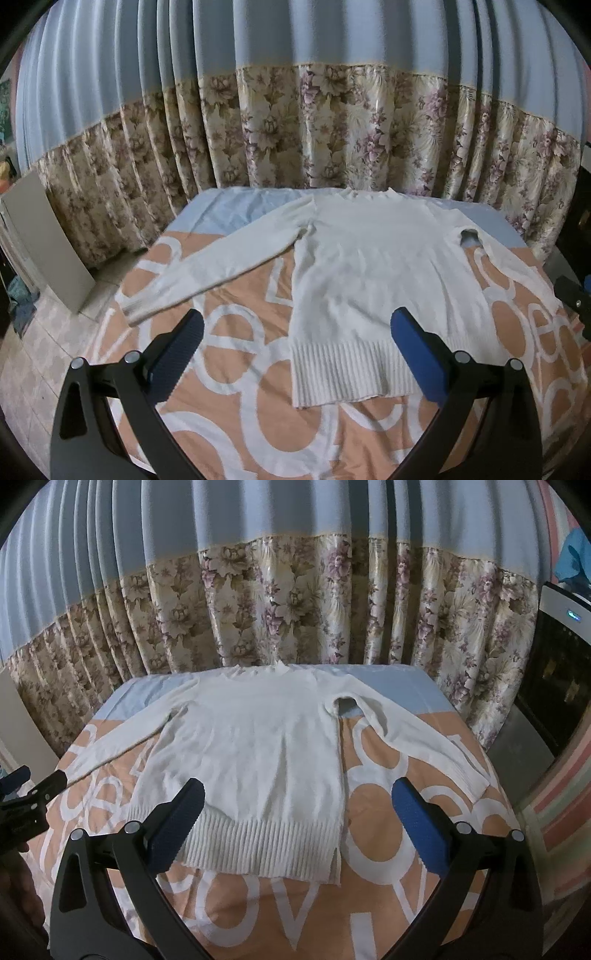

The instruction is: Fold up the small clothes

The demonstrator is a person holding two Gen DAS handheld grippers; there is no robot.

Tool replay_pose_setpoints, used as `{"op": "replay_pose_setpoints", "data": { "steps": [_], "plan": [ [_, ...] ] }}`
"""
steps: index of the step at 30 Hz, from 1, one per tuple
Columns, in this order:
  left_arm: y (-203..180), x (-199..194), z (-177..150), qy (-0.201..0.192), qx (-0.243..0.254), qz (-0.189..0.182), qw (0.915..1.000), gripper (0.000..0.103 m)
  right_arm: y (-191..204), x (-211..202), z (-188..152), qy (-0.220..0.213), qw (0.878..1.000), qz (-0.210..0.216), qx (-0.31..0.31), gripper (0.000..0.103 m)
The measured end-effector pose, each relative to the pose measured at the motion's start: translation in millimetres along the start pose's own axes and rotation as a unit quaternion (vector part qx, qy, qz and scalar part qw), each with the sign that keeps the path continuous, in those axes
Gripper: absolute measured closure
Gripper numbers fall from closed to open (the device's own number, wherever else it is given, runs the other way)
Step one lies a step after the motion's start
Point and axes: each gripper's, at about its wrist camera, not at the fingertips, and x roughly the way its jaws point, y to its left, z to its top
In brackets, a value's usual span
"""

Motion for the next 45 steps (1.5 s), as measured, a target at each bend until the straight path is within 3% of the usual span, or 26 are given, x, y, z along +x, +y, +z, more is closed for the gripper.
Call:
{"op": "replay_pose_setpoints", "data": {
  "steps": [3,8,13,45],
  "plan": [
    [3.2,2.4,-1.5,0.013,-0.012,0.000,0.9998,0.002,1.8,2.6,-5.2,0.007,1.000,0.011,0.003,0.003],
    [-0.1,-3.8,-0.4,0.003,-0.024,0.007,0.9997,0.002,-1.0,-3.0,-6.9,0.004,1.000,0.011,-0.013,0.003],
    [-7.4,-5.7,3.1,-0.001,-0.025,0.003,0.9997,0.002,-1.1,-7.7,-4.4,-0.005,0.999,-0.006,-0.042,0.003],
    [1.7,-0.6,-8.3,0.005,-0.026,0.025,0.9993,0.002,5.6,-3.3,-8.7,-0.002,0.999,-0.010,-0.032,0.003]
  ]
}}
